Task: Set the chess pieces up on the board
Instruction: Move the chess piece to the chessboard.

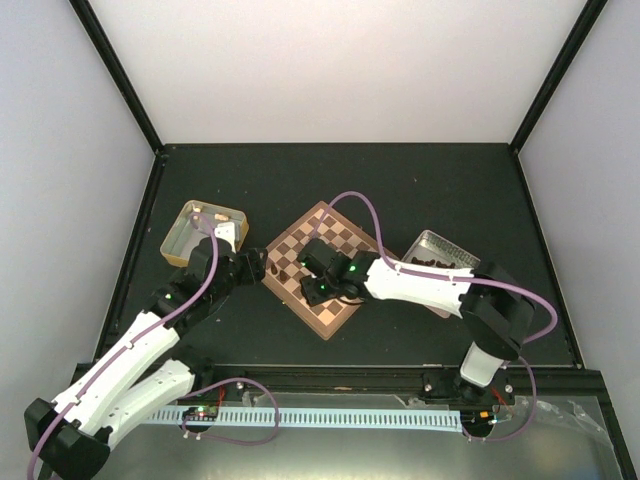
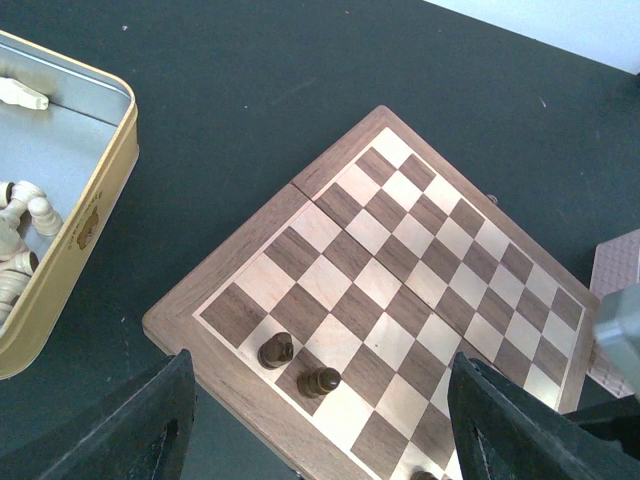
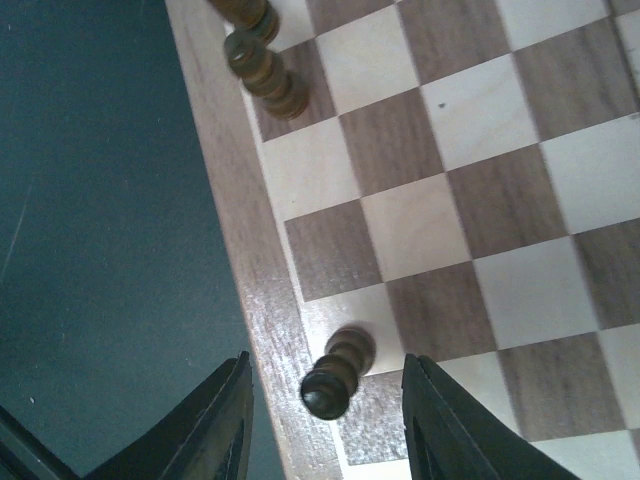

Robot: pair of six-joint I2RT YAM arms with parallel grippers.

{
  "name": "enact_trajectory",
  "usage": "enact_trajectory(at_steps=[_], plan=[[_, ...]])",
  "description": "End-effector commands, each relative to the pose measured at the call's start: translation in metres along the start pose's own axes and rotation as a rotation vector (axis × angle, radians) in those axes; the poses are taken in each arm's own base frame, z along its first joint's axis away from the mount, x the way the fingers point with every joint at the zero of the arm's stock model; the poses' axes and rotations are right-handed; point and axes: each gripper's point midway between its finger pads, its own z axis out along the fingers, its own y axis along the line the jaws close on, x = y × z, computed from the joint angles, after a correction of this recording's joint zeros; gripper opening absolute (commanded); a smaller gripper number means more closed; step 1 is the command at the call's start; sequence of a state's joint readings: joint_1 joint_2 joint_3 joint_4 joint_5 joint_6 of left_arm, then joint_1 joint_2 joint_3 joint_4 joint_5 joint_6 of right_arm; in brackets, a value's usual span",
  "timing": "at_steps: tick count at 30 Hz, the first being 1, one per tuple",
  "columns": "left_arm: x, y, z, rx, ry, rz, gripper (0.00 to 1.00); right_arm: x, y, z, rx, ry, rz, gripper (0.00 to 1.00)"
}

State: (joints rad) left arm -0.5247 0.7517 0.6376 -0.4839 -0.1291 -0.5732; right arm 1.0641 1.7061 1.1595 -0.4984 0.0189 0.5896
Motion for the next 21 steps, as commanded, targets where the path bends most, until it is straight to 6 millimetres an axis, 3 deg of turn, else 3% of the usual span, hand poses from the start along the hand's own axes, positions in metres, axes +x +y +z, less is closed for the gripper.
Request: enact_trajectory(at_steps=[1,5,13,21], plan=[[-0.010,-0.004,-0.007,0.018,-0.031,-0.011,0.71,0.004,0.003,0.005,0.057,0.021,-0.057,0.43],[-0.009,-0.004,-0.007,0.015,-0.030,-0.010,0.71,0.005,-0.001,0.012,0.098,0.028,-0.065,0.40],[-0.010,-0.003,-0.008,0.011,-0.034,-0.011,0.71,-0.002,0.003,0.015,0.096,0.004,-0.090,0.17],[-0.012,-0.002,-0.009,0.007,-0.035,-0.012,0.71,-0.021,0.008,0.017,0.111,-0.045,-0.103,0.15]])
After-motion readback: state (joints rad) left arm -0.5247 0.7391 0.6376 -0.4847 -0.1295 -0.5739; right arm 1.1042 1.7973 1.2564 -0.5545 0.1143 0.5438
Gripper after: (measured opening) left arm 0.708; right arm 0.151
